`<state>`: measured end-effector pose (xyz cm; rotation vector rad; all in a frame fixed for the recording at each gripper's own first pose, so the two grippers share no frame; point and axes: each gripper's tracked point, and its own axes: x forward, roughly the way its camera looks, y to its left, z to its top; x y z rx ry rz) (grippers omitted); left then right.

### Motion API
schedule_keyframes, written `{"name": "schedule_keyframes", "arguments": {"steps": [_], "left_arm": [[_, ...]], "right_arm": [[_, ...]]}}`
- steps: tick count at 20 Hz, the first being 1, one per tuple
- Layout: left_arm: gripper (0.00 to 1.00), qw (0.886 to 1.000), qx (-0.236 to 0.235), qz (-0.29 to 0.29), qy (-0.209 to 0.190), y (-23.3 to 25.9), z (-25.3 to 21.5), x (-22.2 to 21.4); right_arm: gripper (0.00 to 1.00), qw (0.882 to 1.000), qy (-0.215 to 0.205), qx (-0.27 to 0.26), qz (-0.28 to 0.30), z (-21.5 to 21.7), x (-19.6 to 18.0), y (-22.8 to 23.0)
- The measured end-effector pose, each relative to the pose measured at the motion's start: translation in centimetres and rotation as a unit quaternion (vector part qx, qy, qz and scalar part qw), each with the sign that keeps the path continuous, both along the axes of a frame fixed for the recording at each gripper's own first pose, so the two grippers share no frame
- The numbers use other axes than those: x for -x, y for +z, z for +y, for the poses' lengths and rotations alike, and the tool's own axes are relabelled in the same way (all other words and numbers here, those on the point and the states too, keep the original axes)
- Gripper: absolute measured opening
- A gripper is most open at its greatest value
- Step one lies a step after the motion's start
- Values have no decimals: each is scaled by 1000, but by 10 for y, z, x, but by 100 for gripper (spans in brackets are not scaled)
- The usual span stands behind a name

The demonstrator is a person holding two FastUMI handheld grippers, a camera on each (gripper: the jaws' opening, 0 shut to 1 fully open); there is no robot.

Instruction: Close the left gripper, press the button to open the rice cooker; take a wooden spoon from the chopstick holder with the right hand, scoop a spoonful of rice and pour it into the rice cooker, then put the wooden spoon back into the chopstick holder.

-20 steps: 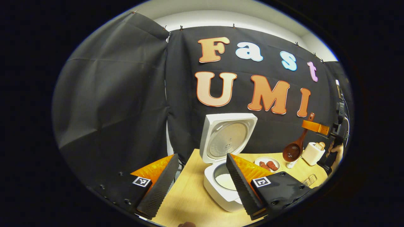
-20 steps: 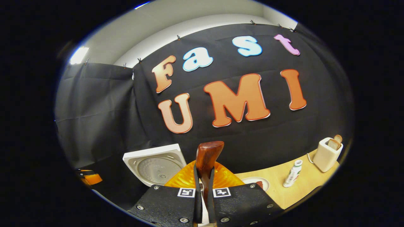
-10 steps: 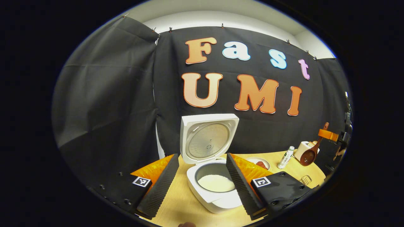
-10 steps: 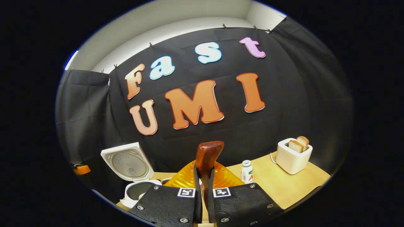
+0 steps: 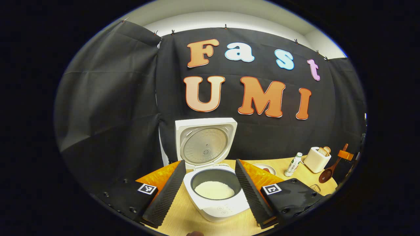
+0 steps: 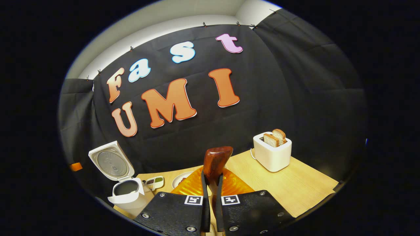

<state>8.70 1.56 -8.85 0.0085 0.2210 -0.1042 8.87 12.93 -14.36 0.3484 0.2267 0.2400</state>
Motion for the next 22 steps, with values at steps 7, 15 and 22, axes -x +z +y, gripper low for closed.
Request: {"name": "schedule_keyframes", "arguments": {"steps": [7,15,22], "left_arm": [[100,1000,-7,3,22,-5,-11,6],[100,999,-2,21,40,-22,-16,9],[100,999,-1,27,47,-22,-9,7]], "right_arm": [[6,998,-11,-28,54,-14,-8,-67],[6,994,-17,-61,88,-19,-4,-121],[15,986,-29,-85,143,-22,5,-160]]}}
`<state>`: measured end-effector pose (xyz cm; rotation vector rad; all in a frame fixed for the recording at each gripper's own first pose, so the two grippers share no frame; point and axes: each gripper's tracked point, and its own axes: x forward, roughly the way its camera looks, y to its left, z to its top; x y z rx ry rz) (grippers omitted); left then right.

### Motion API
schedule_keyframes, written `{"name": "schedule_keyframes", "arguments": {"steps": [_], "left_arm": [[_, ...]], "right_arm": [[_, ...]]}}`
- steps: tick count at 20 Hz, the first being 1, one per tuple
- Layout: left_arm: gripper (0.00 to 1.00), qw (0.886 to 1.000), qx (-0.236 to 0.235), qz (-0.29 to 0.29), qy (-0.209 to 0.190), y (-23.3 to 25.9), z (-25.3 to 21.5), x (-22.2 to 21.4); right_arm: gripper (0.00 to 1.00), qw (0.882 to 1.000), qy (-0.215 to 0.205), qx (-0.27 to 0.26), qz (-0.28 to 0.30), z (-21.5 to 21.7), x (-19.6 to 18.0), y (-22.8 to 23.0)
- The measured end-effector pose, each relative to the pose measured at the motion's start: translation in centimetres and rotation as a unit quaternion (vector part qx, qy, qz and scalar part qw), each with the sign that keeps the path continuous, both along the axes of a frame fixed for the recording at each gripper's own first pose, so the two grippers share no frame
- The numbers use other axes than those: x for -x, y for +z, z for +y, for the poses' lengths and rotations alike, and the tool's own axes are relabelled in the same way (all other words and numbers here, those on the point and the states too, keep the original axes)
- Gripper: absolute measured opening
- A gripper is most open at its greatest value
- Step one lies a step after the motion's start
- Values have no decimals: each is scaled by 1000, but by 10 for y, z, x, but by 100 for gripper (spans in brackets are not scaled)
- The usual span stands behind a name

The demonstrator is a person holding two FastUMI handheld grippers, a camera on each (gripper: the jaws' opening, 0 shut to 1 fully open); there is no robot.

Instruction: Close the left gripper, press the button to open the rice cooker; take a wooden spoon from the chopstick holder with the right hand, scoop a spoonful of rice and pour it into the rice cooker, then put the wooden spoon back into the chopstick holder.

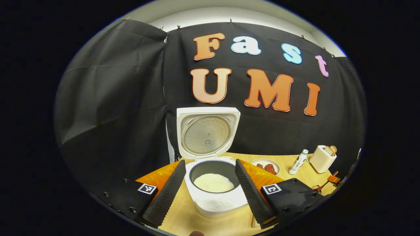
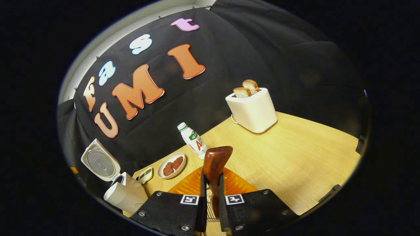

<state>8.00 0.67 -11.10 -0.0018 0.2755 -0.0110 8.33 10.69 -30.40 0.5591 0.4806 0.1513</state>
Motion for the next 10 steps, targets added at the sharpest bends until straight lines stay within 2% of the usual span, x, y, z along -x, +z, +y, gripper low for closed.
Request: {"name": "schedule_keyframes", "arguments": {"steps": [2,3,4,5,7,10], "left_arm": [[100,1000,1,-5,3,5,4,-3],[100,1000,1,-9,6,10,7,-5],[100,1000,2,-13,12,14,11,-8],[100,1000,2,-18,17,20,13,-11],[100,999,0,-32,16,34,14,-20],[100,998,-18,-56,25,58,23,-39]], "right_arm": [[30,1000,-11,-4,24,-3,1,-7],[54,1000,-18,1,22,-8,1,-3],[62,999,-23,10,22,-14,2,0],[82,999,-28,19,22,-17,7,0],[94,999,-33,32,18,-25,13,12],[95,998,-44,42,2,-34,19,40]]}}
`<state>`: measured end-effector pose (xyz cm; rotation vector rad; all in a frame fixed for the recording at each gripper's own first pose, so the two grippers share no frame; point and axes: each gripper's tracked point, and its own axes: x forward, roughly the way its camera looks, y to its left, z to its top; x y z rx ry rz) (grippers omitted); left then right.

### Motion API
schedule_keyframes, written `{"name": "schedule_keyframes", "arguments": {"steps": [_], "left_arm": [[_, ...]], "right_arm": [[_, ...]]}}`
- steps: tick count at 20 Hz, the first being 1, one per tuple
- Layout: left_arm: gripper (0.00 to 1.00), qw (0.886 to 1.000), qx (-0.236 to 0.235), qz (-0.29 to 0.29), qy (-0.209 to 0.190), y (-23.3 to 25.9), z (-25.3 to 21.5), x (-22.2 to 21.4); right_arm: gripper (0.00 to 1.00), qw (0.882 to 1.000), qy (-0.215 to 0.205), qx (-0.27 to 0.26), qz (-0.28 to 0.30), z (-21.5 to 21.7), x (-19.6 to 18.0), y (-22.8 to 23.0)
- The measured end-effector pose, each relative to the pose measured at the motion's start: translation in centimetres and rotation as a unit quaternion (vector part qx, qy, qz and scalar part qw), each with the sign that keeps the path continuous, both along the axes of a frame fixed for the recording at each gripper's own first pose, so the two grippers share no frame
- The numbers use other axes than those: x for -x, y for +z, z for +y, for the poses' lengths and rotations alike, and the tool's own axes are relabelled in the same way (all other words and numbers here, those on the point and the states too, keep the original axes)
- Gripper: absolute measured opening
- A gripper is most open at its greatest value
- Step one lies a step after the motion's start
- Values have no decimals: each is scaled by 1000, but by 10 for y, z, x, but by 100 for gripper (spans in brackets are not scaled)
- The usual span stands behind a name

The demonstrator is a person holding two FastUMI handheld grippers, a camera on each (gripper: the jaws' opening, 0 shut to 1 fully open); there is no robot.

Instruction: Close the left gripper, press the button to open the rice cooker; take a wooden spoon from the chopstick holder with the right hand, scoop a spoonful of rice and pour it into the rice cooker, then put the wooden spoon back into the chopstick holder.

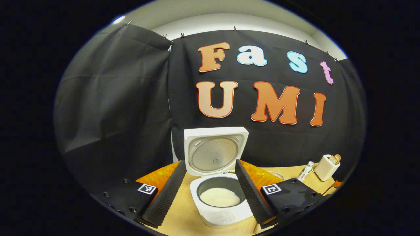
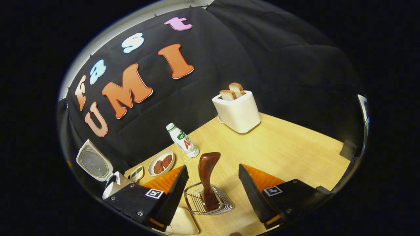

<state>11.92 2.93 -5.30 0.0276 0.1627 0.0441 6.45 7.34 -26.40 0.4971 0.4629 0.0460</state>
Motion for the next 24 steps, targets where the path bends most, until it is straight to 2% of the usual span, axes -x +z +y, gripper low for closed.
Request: {"name": "schedule_keyframes", "arguments": {"steps": [9,13,19,24], "left_arm": [[100,999,47,9,-14,33,-16,-123],[100,998,54,31,-24,31,-23,-180],[100,996,47,71,-18,21,-15,-251],[100,991,55,119,-16,1,-14,-275]], "right_arm": [[95,999,9,35,-39,3,16,60],[95,998,-1,44,-34,1,20,59],[95,998,-19,62,-16,-2,27,49],[95,998,-24,56,-8,5,27,46]]}}
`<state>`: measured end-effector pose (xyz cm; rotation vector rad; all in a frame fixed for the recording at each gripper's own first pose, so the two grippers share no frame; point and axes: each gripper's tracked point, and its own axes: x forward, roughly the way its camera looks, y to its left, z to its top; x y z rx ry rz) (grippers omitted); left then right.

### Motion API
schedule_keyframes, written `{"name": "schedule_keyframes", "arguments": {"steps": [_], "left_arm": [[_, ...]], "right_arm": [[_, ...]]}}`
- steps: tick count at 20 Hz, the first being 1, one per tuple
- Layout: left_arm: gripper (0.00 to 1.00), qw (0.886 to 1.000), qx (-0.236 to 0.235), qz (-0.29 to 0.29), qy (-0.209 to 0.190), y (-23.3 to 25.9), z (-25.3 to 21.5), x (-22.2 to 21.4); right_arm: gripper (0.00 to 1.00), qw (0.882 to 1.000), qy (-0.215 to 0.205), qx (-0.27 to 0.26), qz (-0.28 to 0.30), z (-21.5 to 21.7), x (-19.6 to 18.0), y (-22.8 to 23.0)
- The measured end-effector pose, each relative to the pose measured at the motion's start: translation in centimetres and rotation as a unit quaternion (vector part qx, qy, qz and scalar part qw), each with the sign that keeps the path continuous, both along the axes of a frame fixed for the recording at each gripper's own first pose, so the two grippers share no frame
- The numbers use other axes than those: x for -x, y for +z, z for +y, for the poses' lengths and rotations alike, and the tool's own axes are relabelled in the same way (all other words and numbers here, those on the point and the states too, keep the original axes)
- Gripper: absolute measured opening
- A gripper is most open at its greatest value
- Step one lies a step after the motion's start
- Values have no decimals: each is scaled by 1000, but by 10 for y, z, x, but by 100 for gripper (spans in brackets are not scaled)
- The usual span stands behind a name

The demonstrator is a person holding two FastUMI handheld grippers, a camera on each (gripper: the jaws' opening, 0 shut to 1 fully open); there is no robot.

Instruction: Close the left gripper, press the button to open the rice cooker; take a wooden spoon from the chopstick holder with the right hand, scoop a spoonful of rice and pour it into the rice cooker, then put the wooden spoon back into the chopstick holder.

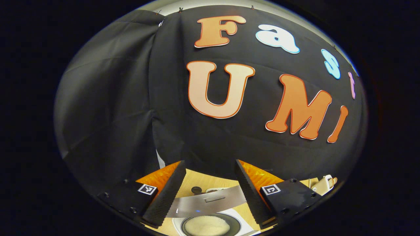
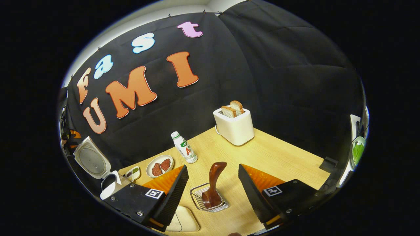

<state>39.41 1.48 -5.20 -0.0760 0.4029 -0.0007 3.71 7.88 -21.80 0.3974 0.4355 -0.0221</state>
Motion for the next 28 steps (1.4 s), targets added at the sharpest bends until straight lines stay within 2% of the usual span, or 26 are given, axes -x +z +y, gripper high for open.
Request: {"name": "schedule_keyframes", "arguments": {"steps": [2,5,7,9,16,23,25,28], "left_arm": [[100,1000,-25,18,-1,-9,4,-2],[100,998,-19,63,-5,-32,0,6],[100,998,12,63,-9,-31,-5,15],[100,998,23,60,-15,-32,-9,28],[100,996,25,66,-53,-47,-34,92],[100,997,21,33,-60,-104,-63,177],[100,998,26,17,-52,-116,-67,194],[100,1000,13,-6,-19,-133,-59,213]], "right_arm": [[95,1000,3,3,1,3,1,0],[95,1000,9,10,-6,6,-1,9],[95,1000,11,14,-16,5,-2,18],[95,999,14,20,-23,4,-3,25],[95,998,41,21,-48,1,-5,53],[95,991,76,65,-85,5,-13,84],[95,990,83,68,-87,4,-15,88],[95,990,98,65,-81,13,-14,85]]}}
